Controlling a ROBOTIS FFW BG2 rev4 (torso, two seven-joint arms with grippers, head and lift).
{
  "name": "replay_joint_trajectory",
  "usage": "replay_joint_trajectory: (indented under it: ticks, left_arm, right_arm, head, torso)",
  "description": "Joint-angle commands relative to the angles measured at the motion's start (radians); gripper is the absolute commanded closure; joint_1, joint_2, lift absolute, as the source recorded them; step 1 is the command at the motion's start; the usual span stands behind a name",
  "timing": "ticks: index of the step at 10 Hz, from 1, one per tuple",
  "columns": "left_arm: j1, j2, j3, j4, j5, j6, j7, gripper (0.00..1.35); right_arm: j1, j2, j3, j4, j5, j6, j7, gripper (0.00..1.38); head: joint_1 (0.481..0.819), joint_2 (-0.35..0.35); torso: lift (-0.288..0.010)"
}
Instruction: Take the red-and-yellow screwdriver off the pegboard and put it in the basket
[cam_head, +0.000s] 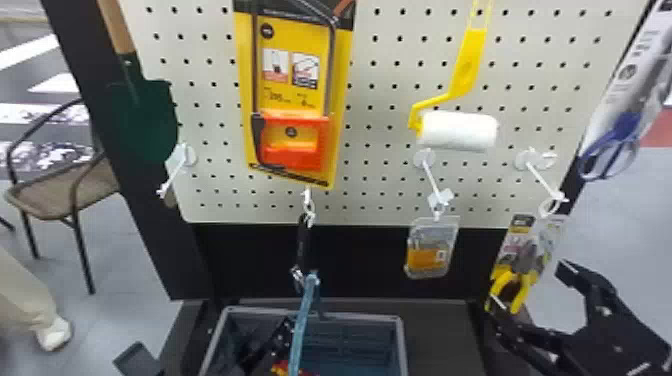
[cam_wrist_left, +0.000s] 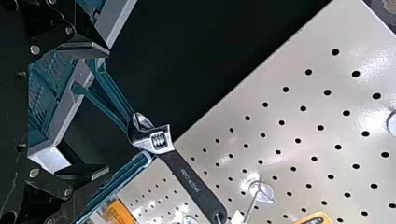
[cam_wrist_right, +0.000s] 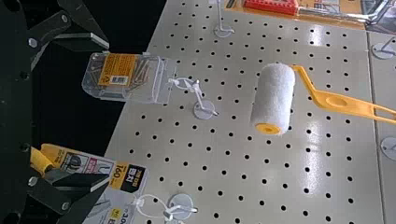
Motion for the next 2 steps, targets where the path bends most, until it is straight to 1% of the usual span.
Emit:
replay_joint_trajectory:
  ticks: [1, 2]
  left_arm:
    - [0.0, 0.0, -0.001, -0.001, 0.0, -0.001, -0.001, 0.4]
    - [0.0, 0.0, -0.001, -0.001, 0.0, -0.001, -0.001, 0.4]
  right_arm:
    - [0.0, 0.0, 0.0, 0.0, 0.0, 0.0, 0.0, 0.28]
    - [0.0, 0.0, 0.0, 0.0, 0.0, 0.0, 0.0, 0.28]
  head:
    - [0.549, 0.0]
    - [0.549, 0.0]
  torso:
    - [-0.1]
    - [-0.1]
